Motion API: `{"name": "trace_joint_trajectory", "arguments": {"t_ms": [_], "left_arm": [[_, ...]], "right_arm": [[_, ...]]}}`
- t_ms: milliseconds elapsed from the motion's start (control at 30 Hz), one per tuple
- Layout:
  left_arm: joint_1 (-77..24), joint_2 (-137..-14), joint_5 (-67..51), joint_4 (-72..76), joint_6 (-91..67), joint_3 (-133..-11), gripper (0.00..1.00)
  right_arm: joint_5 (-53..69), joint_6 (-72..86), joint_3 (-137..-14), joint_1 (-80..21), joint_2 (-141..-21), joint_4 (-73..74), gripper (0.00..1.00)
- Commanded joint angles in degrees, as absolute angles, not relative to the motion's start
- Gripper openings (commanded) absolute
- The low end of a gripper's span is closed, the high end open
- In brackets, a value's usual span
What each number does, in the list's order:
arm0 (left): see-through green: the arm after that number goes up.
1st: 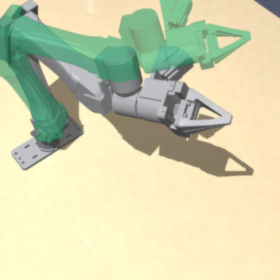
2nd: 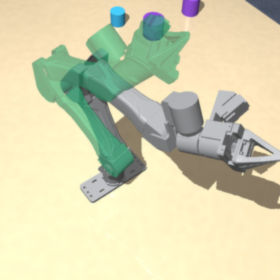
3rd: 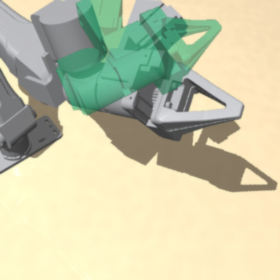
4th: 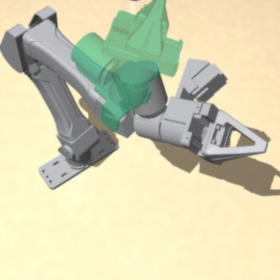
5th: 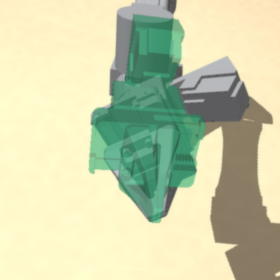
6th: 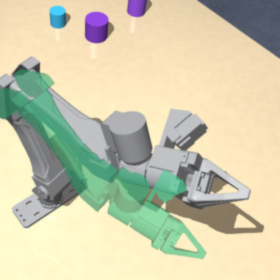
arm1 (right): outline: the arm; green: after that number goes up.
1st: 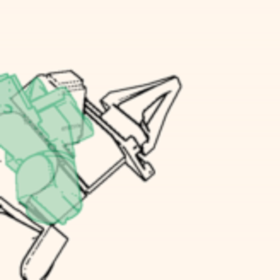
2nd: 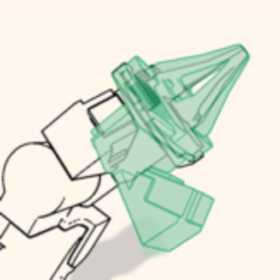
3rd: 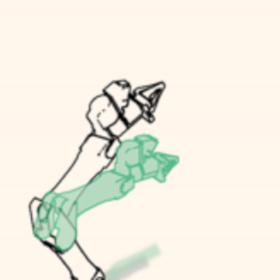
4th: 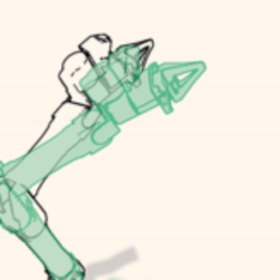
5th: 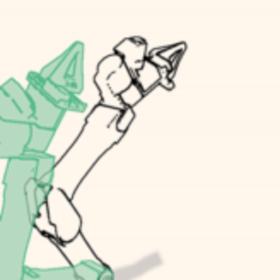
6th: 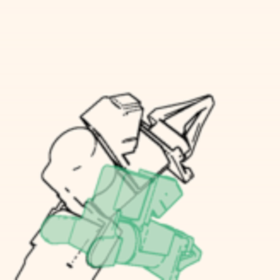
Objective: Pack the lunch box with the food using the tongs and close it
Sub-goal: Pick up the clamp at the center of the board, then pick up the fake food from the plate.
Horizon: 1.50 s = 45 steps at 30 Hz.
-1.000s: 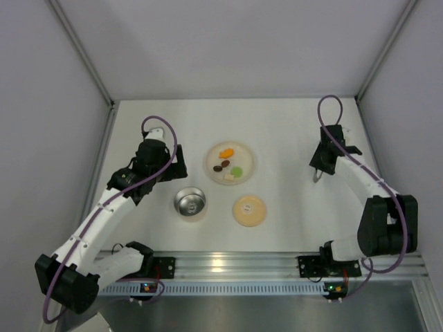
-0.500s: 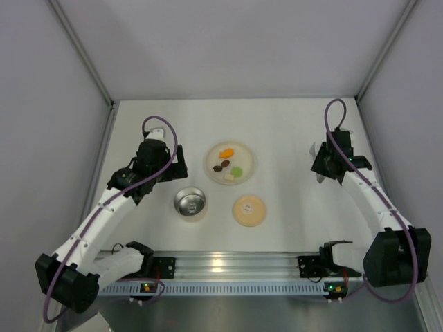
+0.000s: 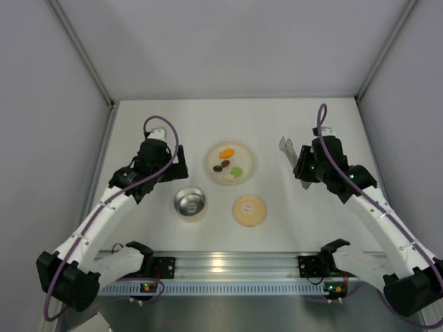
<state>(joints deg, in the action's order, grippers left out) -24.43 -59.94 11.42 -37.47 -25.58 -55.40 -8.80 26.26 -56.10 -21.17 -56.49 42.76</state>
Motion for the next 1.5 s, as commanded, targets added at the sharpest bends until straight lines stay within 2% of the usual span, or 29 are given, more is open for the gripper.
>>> {"name": "trace_joint_trajectory", "arguments": {"t_ms": [0,233,333,867,1467], "left_arm": [[-24.43,-60.21,12.04,-37.27,-25.66,-57.04,0.99],[-24.43,-60.99,12.57,-37.7,-25.75,-57.22,0.99],[-24.43,-61.17,13.09,-37.79,-25.75,-57.3,0.99],[-24.35,-62.14,13.71,-37.88,-26.02,-57.3,0.99],[-24.43,-61.96,13.62,-37.97,-25.93,-57.3,0.99]], "right_arm": [[-9.67,28.65,-60.2,-25.83,-54.58,46.58,0.33],[-13.43,31.9,-61.96,-39.26,-58.0,46.06,0.33],[-13.89,31.99,-63.37,-41.82,-61.78,44.48,0.33],[-12.83,30.23,-81.9,-44.47,-88.13,39.99,0.38],[-11.43,31.55,-87.36,-44.74,-97.82,40.25,0.43]]}}
